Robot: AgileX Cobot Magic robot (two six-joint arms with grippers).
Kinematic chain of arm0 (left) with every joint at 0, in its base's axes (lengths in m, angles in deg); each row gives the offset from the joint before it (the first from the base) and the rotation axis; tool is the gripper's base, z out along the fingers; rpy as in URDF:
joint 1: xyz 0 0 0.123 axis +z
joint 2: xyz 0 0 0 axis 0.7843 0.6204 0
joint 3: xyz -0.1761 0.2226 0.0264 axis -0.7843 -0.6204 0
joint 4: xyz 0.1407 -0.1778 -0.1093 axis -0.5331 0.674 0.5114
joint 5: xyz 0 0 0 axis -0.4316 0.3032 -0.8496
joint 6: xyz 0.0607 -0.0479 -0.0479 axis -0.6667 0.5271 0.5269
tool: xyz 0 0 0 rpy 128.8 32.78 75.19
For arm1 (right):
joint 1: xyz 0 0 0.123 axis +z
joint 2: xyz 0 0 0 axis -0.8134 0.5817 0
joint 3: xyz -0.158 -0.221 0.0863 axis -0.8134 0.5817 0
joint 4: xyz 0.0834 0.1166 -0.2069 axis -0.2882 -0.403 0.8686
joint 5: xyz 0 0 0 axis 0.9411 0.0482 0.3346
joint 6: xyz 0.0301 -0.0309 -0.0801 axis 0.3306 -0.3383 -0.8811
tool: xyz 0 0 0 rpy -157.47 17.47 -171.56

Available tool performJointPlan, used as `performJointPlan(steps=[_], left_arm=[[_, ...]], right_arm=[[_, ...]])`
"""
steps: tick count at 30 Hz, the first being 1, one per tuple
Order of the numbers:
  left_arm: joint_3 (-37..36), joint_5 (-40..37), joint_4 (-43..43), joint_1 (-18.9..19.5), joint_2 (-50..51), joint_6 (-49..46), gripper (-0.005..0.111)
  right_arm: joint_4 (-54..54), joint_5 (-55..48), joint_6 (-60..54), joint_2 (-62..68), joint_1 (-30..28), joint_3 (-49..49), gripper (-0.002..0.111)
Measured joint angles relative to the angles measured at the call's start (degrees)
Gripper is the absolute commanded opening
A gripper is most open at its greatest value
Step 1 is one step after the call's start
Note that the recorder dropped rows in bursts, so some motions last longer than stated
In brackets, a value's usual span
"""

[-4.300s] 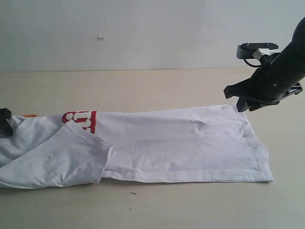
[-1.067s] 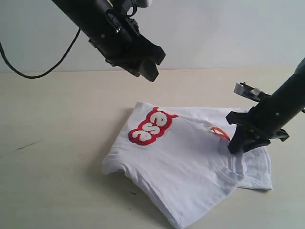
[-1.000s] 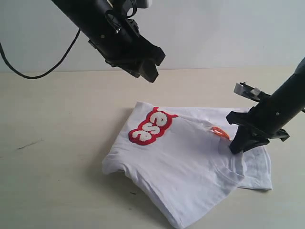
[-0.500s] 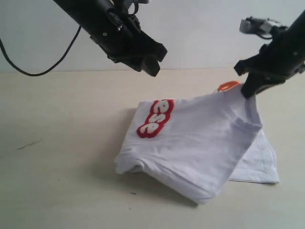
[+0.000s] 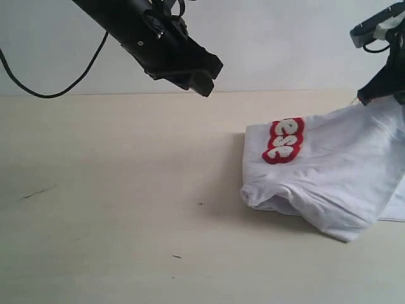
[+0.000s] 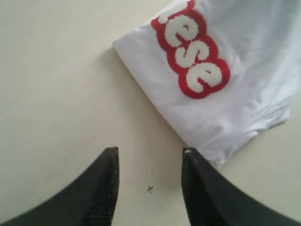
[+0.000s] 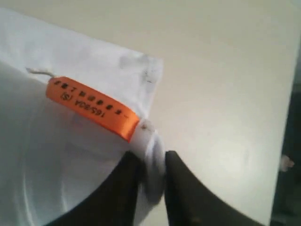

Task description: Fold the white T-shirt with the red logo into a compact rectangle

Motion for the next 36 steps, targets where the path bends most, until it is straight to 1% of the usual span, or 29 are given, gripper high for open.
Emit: performJointPlan(steps=[1, 2, 5, 8, 10, 12, 14, 17, 21, 22, 24, 26, 30, 31, 36], left_arm=[[0.0, 0.0, 0.0, 0.0, 0.0, 0.0, 0.043], [0.0, 0.0, 0.0, 0.0, 0.0, 0.0, 0.043], [0.0, 0.0, 0.1, 0.0, 0.0, -0.5, 0.043], [-0.7, 0.0, 1.9, 0.0, 0.0, -2.6, 0.043], [-1.3, 0.0, 3.2, 0.0, 0.4, -4.2, 0.043], [-1.7, -0.1, 3.8, 0.0, 1.2, -5.1, 0.043], [-1.8, -1.3, 3.8, 0.0, 2.1, -5.4, 0.043], [-1.9, -2.7, 3.8, 0.0, 2.7, -5.6, 0.043], [-1.9, -2.9, 3.8, 0.0, 2.7, -5.8, 0.043], [-1.9, -2.9, 3.8, 0.0, 2.7, -5.8, 0.043], [-1.9, -3.1, 3.8, 0.0, 2.7, -5.8, 0.043], [-1.9, -3.0, 3.8, 0.0, 2.7, -5.8, 0.043], [-1.9, -3.7, 3.1, 0.0, 2.7, -5.8, 0.043], [-1.9, -4.0, 2.5, 0.0, 2.7, -5.8, 0.043], [-1.9, -6.8, 0.8, 1.5, 2.7, -5.8, 0.043]], right_arm=[[2.8, -0.1, 2.5, 1.0, 0.0, 0.0, 0.041], [6.3, -0.1, 4.9, 2.3, 0.0, 0.0, 0.043], [11.0, -0.2, 10.6, 5.1, 0.0, 0.0, 0.043], [12.0, -1.3, 15.0, 7.3, 0.0, 0.0, 0.043], [7.5, -1.7, 14.1, 8.2, -0.5, 0.0, 0.043], [-2.0, -1.6, 9.4, 8.7, -1.7, 0.0, 0.043], [-11.9, -1.6, 4.0, 9.0, -3.9, 0.0, 0.043], [-21.5, -2.1, -1.9, 9.2, -8.0, 0.3, 0.043], [-24.6, -1.4, -4.3, 9.2, -12.3, 2.4, 0.043], [-25.0, -1.2, -4.6, 9.3, -12.7, 2.9, 0.041], [-26.2, -1.0, -5.5, 9.9, -12.9, 3.4, 0.034], [-29.1, -0.9, -8.4, 11.0, -12.6, 3.5, 0.022], [-36.1, -1.4, -14.0, 13.6, -10.2, 3.5, 0.002], [-37.5, -1.5, -15.1, 14.0, -9.5, 3.5, 0.000], [-46.8, -1.8, -22.1, 15.3, -3.5, 3.5, 0.000]])
